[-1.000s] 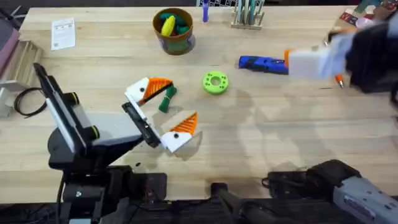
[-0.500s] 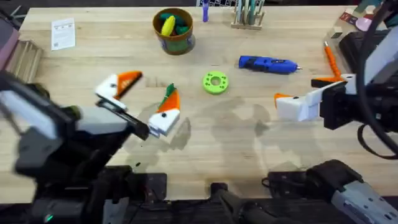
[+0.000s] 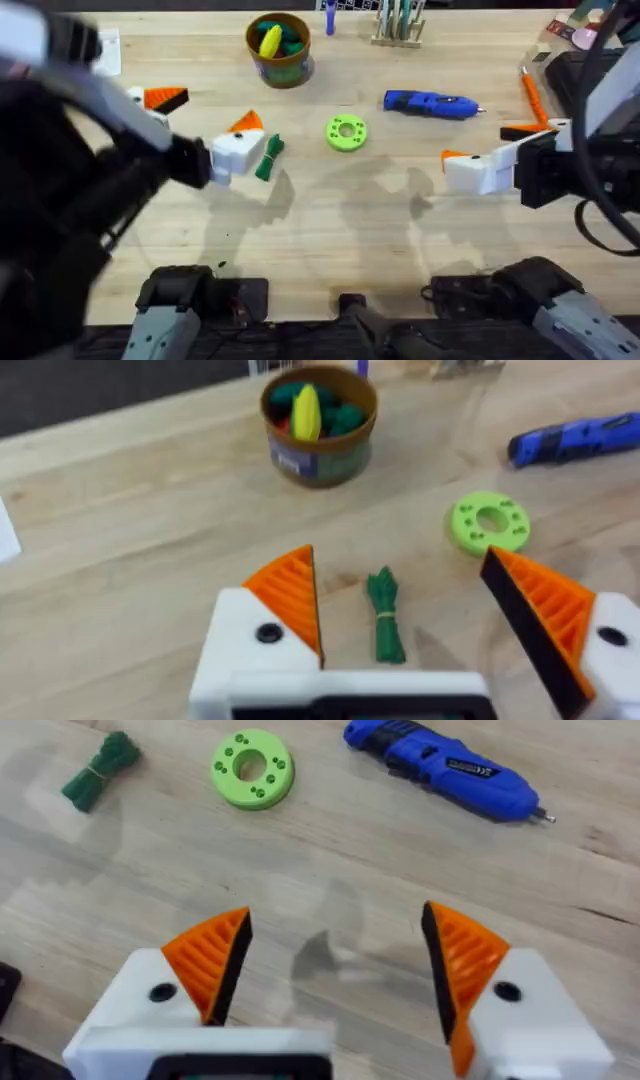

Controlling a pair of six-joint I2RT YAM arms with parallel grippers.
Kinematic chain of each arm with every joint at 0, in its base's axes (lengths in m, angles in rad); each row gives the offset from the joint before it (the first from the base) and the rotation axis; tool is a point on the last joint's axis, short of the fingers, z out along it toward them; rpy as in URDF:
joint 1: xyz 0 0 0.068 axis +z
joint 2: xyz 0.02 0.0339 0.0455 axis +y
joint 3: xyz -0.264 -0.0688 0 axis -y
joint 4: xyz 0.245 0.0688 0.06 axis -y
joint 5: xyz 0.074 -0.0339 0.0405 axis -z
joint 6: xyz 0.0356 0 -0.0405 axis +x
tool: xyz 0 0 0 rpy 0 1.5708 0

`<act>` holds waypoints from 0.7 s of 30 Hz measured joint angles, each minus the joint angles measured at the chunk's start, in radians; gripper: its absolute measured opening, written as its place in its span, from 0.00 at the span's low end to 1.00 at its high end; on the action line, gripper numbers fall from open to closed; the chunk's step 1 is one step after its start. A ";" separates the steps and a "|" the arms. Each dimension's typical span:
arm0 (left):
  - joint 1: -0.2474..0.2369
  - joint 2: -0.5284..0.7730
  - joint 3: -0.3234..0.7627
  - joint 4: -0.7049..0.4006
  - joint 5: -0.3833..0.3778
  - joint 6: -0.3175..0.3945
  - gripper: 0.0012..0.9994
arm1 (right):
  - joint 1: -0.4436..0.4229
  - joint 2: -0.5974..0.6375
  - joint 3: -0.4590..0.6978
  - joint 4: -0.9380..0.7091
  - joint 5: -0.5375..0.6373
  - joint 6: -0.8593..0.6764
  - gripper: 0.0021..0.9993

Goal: Pick up the gripper from the table and insert it into the empty holder that is missing its gripper. Then pick up a screw, insert it into the mounting hole, and use the screwdriver to tighten it. Finally, clean up the table by picking up the vegetable and placing it into the bucket.

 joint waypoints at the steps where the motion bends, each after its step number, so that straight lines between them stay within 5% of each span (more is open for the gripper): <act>1: 0.000 0.042 0.031 -0.020 -0.011 0.003 0.99 | 0.000 0.000 0.000 0.000 0.000 0.000 0.99; 7: 0.000 0.263 0.198 -0.132 -0.027 0.012 0.99 | 0.000 0.000 0.000 0.000 0.000 0.000 0.99; 16: -0.004 0.367 0.219 -0.170 -0.062 0.013 0.99 | 0.000 0.000 0.000 0.000 0.000 0.000 0.99; 21: -0.075 0.446 0.234 -0.266 -0.146 0.009 0.99 | 0.000 0.000 0.000 0.000 0.000 0.000 0.99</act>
